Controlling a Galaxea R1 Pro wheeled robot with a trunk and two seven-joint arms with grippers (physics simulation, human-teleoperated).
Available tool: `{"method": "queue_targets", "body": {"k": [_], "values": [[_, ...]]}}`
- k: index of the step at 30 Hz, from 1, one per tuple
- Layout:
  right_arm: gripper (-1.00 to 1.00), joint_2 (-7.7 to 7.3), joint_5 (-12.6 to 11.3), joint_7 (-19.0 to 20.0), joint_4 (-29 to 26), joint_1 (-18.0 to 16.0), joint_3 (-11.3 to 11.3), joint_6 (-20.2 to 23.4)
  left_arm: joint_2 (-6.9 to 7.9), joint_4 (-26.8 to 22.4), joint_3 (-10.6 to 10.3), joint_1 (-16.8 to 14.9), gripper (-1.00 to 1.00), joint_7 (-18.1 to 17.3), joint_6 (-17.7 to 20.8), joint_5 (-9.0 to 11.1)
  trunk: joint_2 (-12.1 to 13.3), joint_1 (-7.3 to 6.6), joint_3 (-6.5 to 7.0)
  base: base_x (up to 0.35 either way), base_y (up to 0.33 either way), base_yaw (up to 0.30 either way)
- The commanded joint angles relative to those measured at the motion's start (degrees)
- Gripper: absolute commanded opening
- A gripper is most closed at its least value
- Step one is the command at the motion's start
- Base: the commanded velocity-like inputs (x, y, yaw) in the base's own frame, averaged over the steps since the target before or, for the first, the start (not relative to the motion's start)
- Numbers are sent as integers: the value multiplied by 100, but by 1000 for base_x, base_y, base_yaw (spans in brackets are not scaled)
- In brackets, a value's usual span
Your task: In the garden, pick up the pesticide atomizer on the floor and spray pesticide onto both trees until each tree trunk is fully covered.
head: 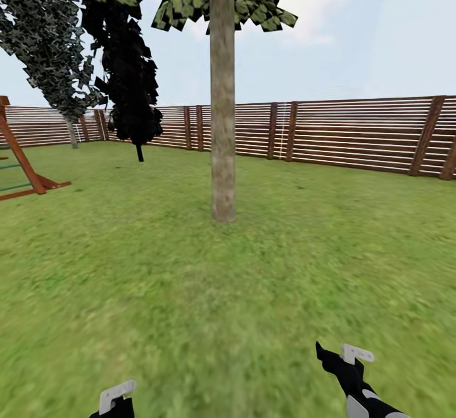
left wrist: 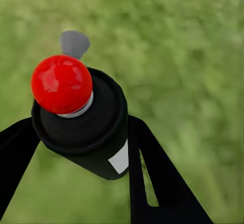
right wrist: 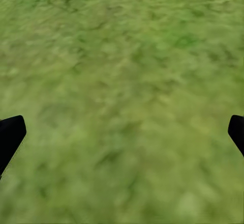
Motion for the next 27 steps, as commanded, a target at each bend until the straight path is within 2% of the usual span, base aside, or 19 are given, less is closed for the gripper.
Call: {"method": "queue_targets", "body": {"k": [1, 27], "values": [[100, -1, -30, 58, 8, -4, -44, -20, 2, -6, -35, -1, -100, -21, -10, 59, -2, 2, -6, 330, 0, 0], [100, 12, -49, 49, 25, -4, -52, 32, 1, -12, -33, -1, -100, -21, -16, 59, -2, 2, -6, 330, 0, 0]]}}
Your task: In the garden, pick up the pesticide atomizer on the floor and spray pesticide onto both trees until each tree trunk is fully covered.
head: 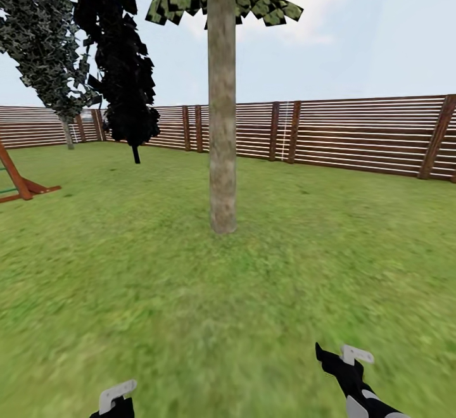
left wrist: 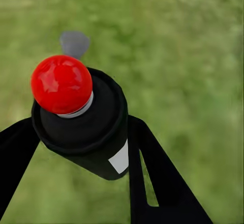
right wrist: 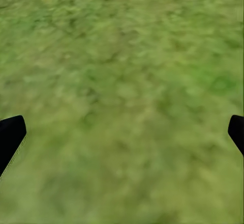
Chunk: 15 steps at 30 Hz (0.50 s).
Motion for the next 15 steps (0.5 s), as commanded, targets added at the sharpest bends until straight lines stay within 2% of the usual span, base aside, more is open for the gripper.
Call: {"method": "queue_targets", "body": {"k": [1, 15], "values": [[100, -1, -31, 57, 8, -4, -43, -19, 2, -4, -36, -1, -100, -21, -11, 60, -2, 2, -6, 330, 0, 0], [100, -17, -76, 41, 0, -4, -69, -11, 2, -3, -37, -1, -100, -21, -7, 59, -2, 2, -6, 330, 0, 0]]}}
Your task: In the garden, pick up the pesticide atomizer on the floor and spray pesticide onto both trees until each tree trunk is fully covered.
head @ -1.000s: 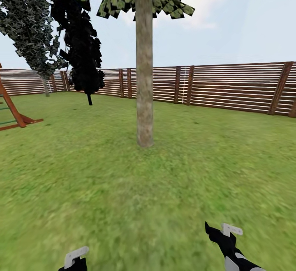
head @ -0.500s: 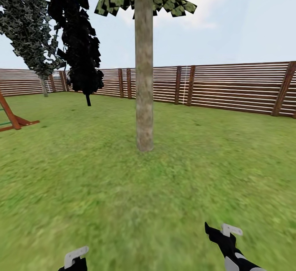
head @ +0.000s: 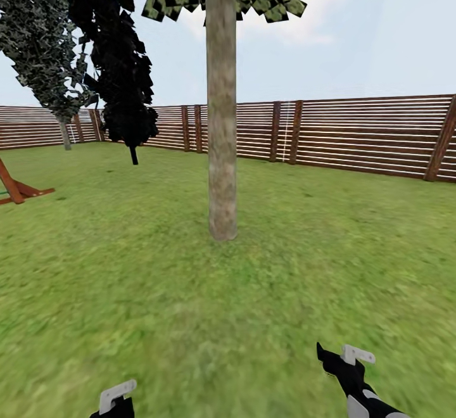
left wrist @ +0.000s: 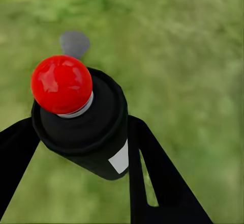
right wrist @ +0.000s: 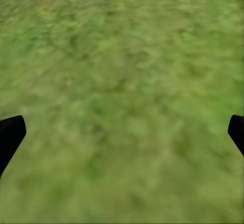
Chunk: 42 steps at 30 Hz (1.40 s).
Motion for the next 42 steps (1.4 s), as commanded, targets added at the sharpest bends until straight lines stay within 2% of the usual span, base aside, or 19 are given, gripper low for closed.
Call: {"method": "queue_targets", "body": {"k": [1, 32, 36, 39, 42], "values": [[100, -4, -36, 55, 8, -4, -42, -19, 2, -5, -33, -1, -100, -21, -9, 59, -2, 2, -6, 330, 0, 0], [100, 23, 36, 81, 16, -4, -3, -40, 2, -5, -34, -1, -100, -21, -6, 59, -2, 2, -6, 329, 0, 0], [100, 26, 45, 81, 10, -4, 3, -41, 2, -5, -33, -1, -100, -21, -6, 59, -2, 2, -6, 121, 0, 0], [100, -72, -56, 178, 108, -16, -101, 57, -5, -39, 41, 33, -100, 12, -40, 154, -2, 2, -6, 0, 0, 0], [100, -97, -140, 275, 204, -16, -203, 153, -10, -81, 32, 89, -100, 110, -137, 276, -2, 2, -6, 0, 0, 0]]}}
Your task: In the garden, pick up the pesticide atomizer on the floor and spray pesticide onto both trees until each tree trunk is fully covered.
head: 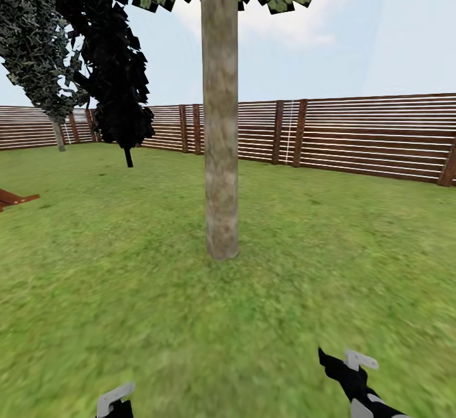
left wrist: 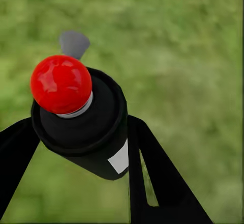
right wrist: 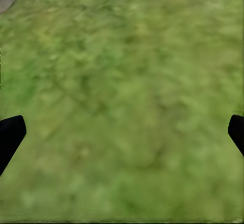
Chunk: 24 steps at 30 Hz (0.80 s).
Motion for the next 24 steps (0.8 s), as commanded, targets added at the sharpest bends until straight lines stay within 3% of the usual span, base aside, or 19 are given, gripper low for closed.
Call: {"method": "queue_targets", "body": {"k": [1, 9, 18, 19, 21, 24], "values": [[100, -4, -50, 89, 42, -4, -49, 16, 5, -40, -42, -15, -100, 4, -44, 94, -2, -1, -6, 0, 0, 0], [100, 3, -46, 346, 44, -3, -50, 273, 23, -231, -50, -63, -100, -5, -177, 305, -2, -1, -6, 0, 0, 0], [100, 64, 0, 635, -161, -3, -32, 561, 47, -239, -80, -355, -100, -8, -276, 259, -2, -1, -6, 0, 0, 0], [100, 101, 6, 4587, -1810, -4, -30, 894, 61, -239, -86, -957, -100, -10, -274, 219, -2, -1, -6, 0, 0, 0], [100, 194, 12, 4492, -2220, -2, -28, 1114, 77, -239, -94, -1077, -100, -25, -270, -37, -2, -1, -6, 0, 0, 0], [100, 270, 24, 4445, -2371, -3, -15, 1547, 85, -240, -97, -1181, -100, -31, -236, -786, -2, -1, -6, 0, 0, 0]]}}
